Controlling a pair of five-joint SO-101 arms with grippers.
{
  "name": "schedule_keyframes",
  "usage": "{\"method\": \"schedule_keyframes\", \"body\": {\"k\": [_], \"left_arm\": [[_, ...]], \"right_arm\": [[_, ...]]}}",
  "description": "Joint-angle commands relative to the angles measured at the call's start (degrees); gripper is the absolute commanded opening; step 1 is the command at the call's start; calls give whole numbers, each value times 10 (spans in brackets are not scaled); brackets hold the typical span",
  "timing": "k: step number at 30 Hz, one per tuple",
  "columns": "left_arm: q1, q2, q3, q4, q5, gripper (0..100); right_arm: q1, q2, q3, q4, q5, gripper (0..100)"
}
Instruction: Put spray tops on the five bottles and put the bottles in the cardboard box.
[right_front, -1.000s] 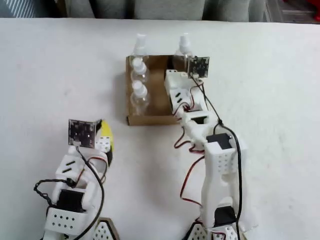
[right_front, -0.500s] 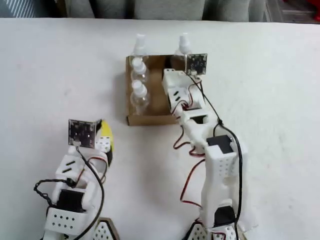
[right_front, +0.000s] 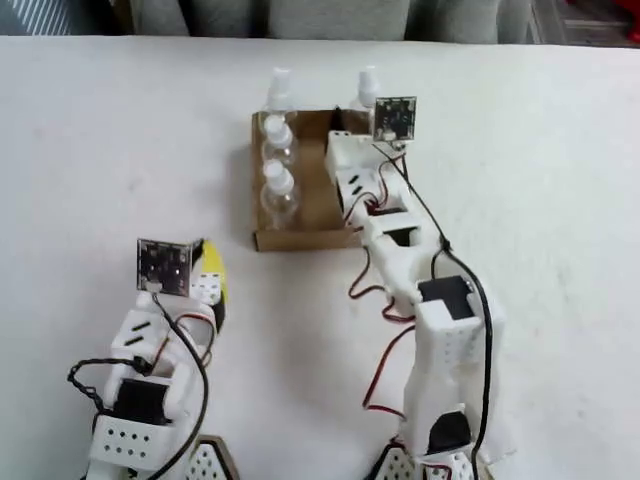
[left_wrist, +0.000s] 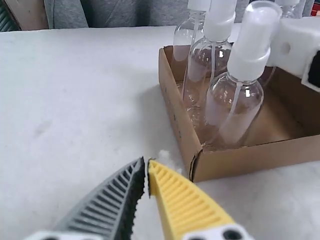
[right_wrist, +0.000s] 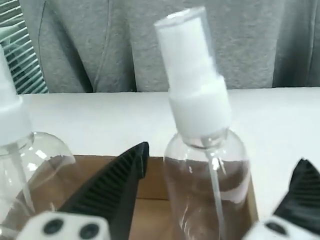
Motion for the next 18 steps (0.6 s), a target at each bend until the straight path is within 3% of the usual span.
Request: {"method": "schedule_keyframes", "body": {"k": [1,10,18], "left_arm": [[-5,-7,-2,5,-5,24],[-5,-7,-2,5,-5,24],[-5,-7,-2,5,-5,24]], "right_arm": [[-2,-63,11,2,3,380],[0,-211,119,44,8,380],[-1,-433,151,393,8,382]]}}
